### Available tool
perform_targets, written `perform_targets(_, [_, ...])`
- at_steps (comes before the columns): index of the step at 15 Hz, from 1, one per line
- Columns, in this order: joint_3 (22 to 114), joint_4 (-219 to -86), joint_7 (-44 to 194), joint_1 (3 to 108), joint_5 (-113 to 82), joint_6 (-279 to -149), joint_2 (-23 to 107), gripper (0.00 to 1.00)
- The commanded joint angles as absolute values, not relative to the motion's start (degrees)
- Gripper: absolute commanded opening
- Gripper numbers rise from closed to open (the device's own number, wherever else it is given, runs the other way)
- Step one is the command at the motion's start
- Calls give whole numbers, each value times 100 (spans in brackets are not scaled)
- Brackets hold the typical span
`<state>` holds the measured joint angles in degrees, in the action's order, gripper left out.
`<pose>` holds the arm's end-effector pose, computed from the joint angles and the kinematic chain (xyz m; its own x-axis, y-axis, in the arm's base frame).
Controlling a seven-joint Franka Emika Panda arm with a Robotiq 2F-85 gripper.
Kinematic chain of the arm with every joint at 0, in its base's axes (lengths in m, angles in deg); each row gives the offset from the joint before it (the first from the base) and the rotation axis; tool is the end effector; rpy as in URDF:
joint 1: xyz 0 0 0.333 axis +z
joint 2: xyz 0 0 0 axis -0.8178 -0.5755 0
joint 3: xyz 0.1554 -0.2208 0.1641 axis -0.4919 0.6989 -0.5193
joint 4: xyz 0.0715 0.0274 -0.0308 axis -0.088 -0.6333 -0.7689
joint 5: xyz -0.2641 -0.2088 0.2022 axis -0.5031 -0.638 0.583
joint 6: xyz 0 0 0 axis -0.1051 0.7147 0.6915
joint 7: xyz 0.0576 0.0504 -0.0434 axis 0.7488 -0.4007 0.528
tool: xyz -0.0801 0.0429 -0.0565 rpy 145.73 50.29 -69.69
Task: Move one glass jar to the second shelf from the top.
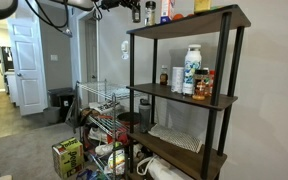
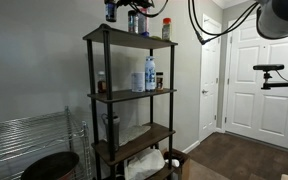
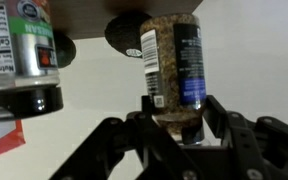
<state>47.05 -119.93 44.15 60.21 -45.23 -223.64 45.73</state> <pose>0.5854 0.2039 0.8667 0.2501 -0.1127 0.9616 0.0410 -0.9911 -0.1268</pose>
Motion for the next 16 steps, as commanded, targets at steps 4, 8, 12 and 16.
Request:
perform_targets(4, [4629,-12774,4489,5930,-4274,-22572,5235,30])
perform_targets(8, [4572,-13437,4981,5843,-3645,-22458,5648,30])
perform_targets(12, [4705,-14119,5492,5761,-3092,-22304,6144,30])
perform_targets(16, [4934,-14753,6022,5722,-2418,-22119,6611,30])
